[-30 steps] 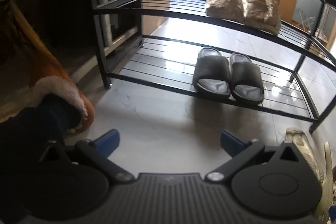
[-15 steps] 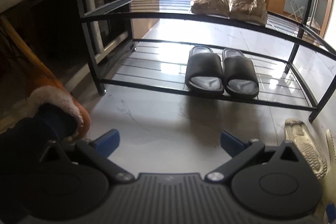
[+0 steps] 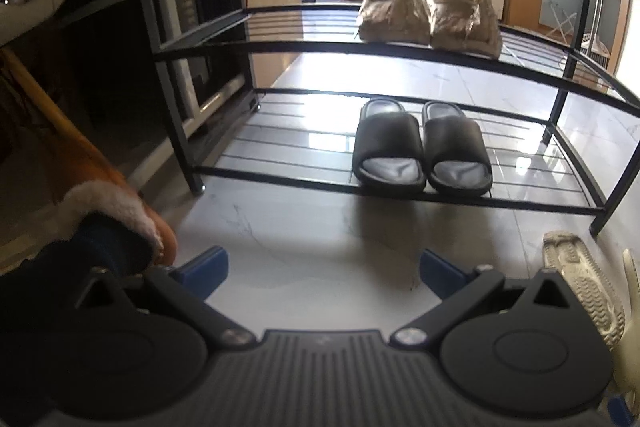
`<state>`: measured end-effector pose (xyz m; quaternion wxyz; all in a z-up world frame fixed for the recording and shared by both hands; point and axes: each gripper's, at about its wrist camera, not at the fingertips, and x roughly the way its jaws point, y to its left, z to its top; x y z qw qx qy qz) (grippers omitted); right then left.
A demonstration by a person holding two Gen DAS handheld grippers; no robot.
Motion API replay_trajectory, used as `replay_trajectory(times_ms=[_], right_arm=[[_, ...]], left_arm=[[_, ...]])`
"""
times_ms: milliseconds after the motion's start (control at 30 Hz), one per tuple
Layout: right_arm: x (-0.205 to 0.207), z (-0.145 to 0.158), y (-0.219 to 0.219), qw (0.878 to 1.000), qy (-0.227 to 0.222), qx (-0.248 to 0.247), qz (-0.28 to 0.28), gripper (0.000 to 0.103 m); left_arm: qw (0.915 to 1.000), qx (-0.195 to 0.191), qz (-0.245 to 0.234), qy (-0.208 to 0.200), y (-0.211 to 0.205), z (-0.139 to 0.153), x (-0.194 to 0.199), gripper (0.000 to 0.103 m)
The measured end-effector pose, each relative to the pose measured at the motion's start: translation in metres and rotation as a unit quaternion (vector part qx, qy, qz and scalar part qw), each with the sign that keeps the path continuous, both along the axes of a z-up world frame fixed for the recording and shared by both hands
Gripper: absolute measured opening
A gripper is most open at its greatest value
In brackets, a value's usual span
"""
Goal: Organize scattered shoes
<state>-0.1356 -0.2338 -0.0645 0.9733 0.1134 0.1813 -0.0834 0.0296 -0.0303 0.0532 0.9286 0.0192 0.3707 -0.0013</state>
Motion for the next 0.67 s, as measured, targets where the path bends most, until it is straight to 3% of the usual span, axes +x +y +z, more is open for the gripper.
replay_trajectory(times_ms=[500, 667], right_arm=[[0.003, -0.005, -0.001, 1.0, 0.014, 0.008, -0.002, 0.103], [0.004, -0.006, -0.003, 1.0, 0.018, 0.012, -0.003, 0.103]], left_arm=[[0.9998, 0.004, -0.011, -0.018, -0.001, 0.006, 0.0, 0.102], [0.9977, -0.029, -0.017, -0.059, 0.003, 0.011, -0.009, 0.102]])
